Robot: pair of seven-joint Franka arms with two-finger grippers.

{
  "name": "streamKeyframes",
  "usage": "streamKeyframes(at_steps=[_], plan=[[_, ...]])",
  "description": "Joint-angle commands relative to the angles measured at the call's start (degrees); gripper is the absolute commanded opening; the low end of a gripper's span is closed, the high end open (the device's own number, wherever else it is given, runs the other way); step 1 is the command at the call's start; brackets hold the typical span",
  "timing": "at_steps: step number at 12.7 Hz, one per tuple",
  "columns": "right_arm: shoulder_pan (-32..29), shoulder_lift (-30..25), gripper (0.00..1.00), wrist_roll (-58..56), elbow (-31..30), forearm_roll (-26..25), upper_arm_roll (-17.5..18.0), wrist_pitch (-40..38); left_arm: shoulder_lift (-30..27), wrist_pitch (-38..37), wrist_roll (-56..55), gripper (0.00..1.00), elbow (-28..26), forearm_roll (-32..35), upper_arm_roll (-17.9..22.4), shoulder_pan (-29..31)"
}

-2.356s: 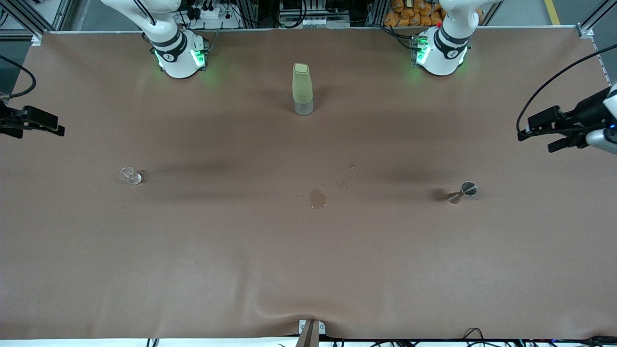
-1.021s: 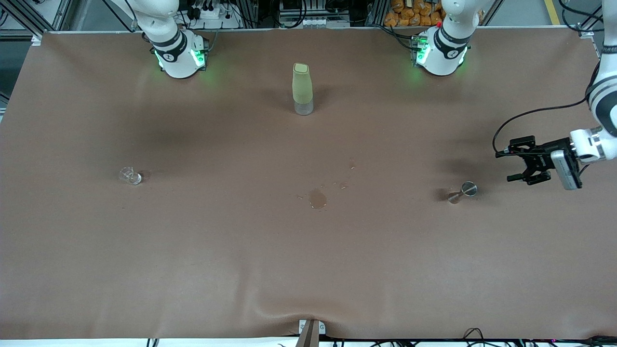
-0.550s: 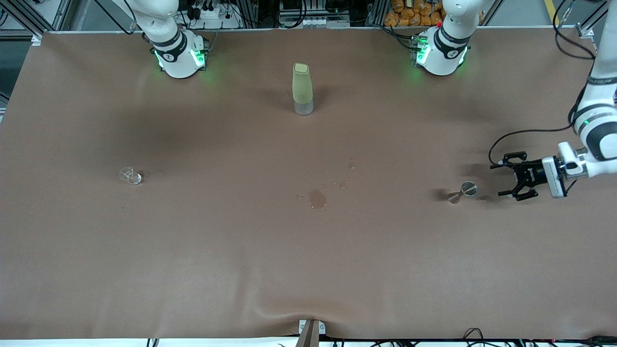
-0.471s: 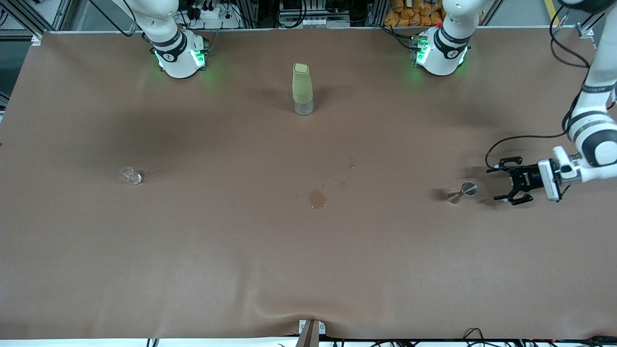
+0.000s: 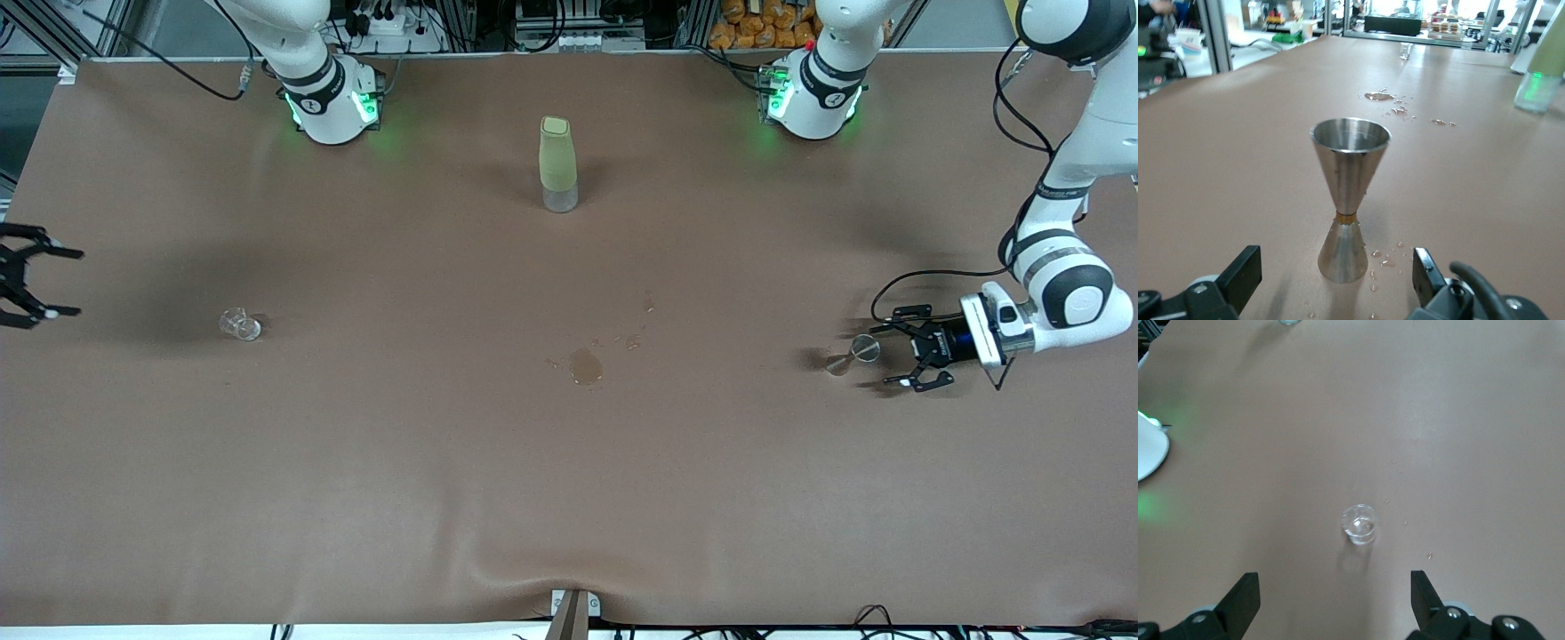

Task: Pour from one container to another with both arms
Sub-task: 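Lower the left gripper to the steel jigger while the right gripper reaches the glass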

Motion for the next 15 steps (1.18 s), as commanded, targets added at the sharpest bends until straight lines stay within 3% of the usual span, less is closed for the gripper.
streamKeyframes(at_steps=[1, 5, 11, 15], plan=[[1.1, 5.5, 1.0, -6.2, 0.9, 7.2, -3.3, -0.1, 2.3, -3.3, 6.9, 0.99, 1.0, -1.9, -0.2, 0.3], [0.2, 11.6, 1.0, -14.8, -1.7, 15.8, -3.9, 0.0, 2.4, -4.2, 10.7, 0.85, 1.2, -2.2, -0.7, 0.2], [-1.8, 17.8, 1.0, -24.3, -4.2, 24.3, -3.9, -0.1, 4.5, -4.1, 11.6, 0.78, 1.2, -4.8, -1.1, -1.1], [-2.6, 22.7, 1.0, -32.2, -4.2, 30.0, -3.9, -0.3, 4.7, -4.1, 11.7, 0.68, 1.2, -4.8, -1.1, -1.1]])
